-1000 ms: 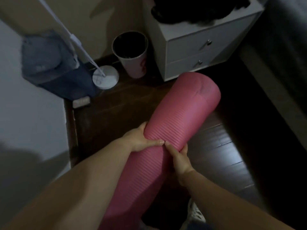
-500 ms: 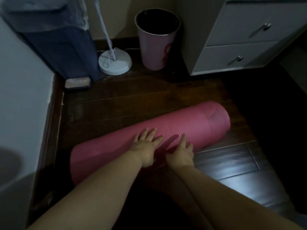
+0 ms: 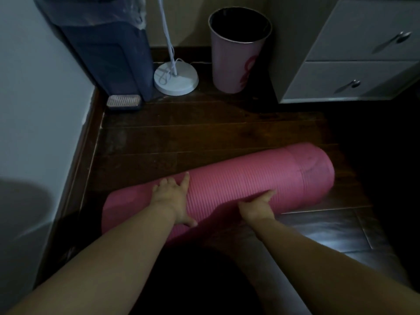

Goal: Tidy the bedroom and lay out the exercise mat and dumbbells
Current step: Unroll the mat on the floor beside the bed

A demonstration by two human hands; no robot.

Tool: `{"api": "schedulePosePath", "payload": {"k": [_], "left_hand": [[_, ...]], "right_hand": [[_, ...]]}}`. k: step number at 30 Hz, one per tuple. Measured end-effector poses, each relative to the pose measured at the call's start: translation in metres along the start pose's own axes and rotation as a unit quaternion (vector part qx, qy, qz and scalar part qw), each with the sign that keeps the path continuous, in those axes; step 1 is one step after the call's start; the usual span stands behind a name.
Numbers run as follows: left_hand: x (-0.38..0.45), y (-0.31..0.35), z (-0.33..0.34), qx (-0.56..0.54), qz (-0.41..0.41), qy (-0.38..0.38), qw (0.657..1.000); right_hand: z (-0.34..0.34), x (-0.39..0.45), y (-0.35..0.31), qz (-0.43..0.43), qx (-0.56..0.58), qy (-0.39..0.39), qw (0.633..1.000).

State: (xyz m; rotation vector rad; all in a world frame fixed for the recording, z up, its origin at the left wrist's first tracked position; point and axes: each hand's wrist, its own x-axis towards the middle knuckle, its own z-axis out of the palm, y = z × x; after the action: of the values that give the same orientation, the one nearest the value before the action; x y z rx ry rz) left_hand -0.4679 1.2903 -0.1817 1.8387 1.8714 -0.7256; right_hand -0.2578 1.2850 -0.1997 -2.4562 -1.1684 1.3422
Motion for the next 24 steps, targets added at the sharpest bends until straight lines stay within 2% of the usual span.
{"api": "schedulePosePath", "payload": {"k": [2,4,8,10,13,15,18,24], "left_hand": [[-0.004,0.002,-0.001,-0.051,-0.029,-0.028,0.998],[-0.011,0.007,0.006,-0.135,-0.048,-0.069,0.987],[-0.033,0.038,0.028,-0.230,-0.002,-0.113,0.967],[-0.036,0.054,0.026,-0.220,0.049,-0.082,0.971],[-0.034,0.064,0.004,-0.183,0.061,0.063,0.979],[-0.028,0.063,-0.007,-0.125,0.069,0.127,0.982],[-0.015,0.059,-0.016,-0.030,0.103,0.104,0.989],[-0.002,0.046,-0.010,0.005,0.088,0.083,0.993]], "right_hand": [[-0.001,0.008,-0.004,-0.041,0.043,-0.030,0.998],[-0.008,0.015,-0.012,-0.125,0.018,-0.065,0.990],[-0.013,0.021,-0.038,-0.294,-0.074,-0.116,0.946],[-0.010,0.017,-0.042,-0.290,-0.158,-0.099,0.939],[-0.010,0.004,-0.031,-0.210,-0.287,-0.056,0.933],[-0.016,-0.001,-0.022,-0.216,-0.353,-0.047,0.909],[-0.023,0.003,-0.010,-0.256,-0.413,-0.039,0.873],[-0.035,0.029,-0.009,-0.305,-0.381,-0.041,0.872]]}}
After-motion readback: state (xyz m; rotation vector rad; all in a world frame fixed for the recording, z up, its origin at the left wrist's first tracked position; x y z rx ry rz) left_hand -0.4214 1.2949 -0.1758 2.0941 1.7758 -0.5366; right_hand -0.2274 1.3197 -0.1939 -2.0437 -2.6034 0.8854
